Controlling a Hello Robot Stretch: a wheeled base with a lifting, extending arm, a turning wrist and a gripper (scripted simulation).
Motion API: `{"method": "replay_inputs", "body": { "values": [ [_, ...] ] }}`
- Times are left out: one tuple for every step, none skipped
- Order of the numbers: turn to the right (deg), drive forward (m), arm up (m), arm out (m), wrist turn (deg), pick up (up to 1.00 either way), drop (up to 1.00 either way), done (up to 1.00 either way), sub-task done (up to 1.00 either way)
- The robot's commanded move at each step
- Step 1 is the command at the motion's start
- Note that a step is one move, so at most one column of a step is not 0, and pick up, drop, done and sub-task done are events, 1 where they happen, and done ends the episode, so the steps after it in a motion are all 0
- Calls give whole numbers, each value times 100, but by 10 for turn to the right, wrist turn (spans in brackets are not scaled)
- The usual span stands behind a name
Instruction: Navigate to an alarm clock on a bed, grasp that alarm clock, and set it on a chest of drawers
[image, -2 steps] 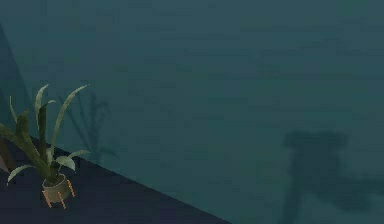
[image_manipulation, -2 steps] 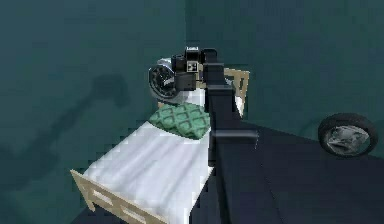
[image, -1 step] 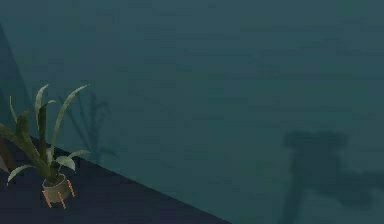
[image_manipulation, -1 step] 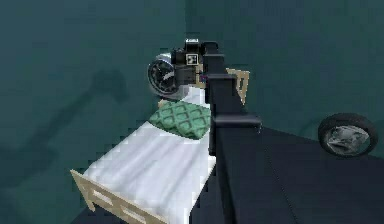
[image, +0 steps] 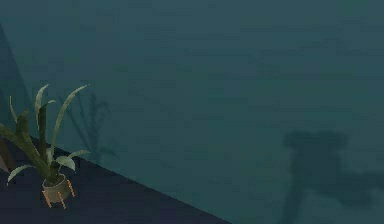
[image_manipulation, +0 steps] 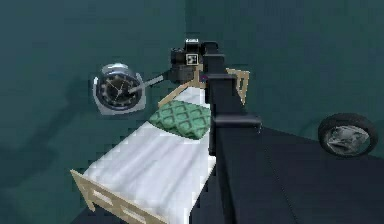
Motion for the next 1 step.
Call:
{"method": "replay_inputs", "body": {
  "values": [
    [0, 0, 0, 0, -450, 0, 0, 0, 0]
  ]
}}
